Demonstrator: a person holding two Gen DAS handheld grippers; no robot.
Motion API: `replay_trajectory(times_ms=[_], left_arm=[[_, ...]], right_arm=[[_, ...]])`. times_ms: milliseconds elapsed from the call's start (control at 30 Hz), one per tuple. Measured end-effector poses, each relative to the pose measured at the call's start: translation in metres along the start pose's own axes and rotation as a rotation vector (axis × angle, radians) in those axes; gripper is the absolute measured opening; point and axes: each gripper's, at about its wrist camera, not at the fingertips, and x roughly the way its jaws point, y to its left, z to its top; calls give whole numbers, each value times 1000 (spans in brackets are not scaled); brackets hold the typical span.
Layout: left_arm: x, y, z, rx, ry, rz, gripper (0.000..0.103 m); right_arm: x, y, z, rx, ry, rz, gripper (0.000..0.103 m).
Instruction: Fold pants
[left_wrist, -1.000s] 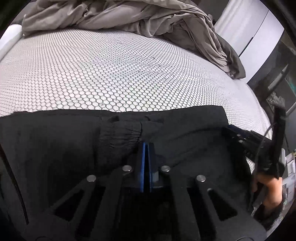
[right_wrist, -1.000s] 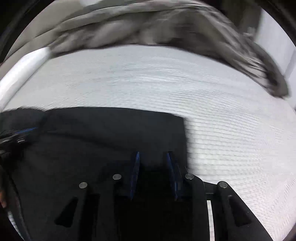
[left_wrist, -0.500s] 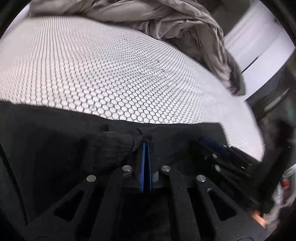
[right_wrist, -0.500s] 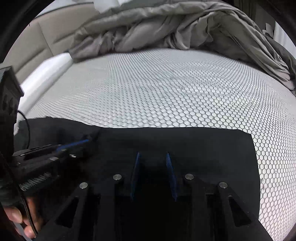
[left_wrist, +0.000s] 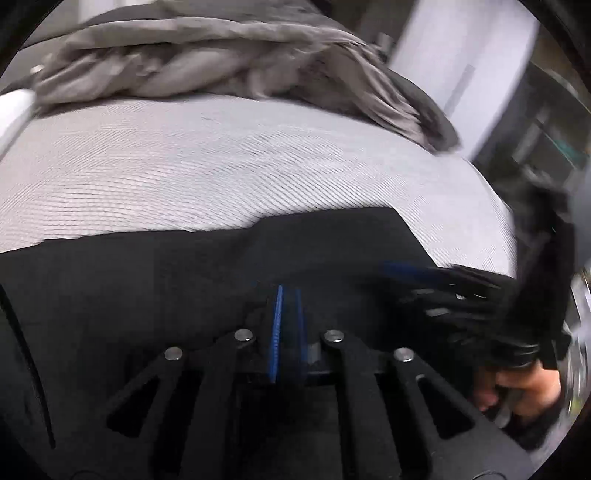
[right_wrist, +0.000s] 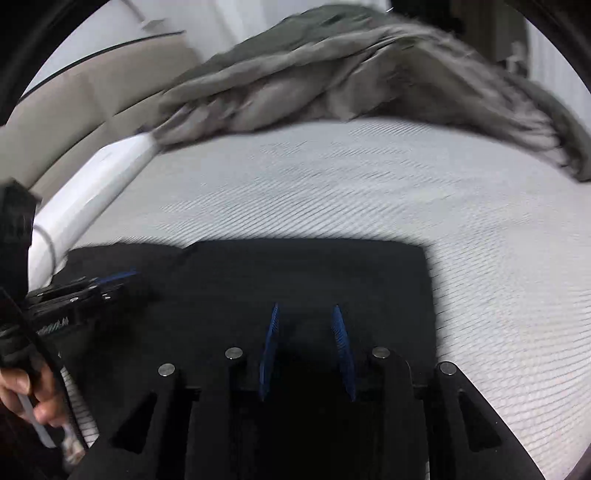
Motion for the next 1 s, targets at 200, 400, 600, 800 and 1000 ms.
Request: replay_trajectory(times_ms=[200,400,600,800,1000], left_arm=[[7,18,-21,14,77,-22,10],[-16,43,-25,-124,31,-54,10],[-42,-1,-34,-29,-5,-19,13],[-27,0,-56,26,99,-60,13],[-50,14,-72,64,107,-19,13]], right_arm=[[8,11,-20,-170,53,-110,31],[-28,-66,-30,4,1,-270,34],[-44,-17,-33,-29,-61,-42,40],[-11,4,-47,-160,54,-9,40],[-42,-60,-60,-97,19,-159,41]])
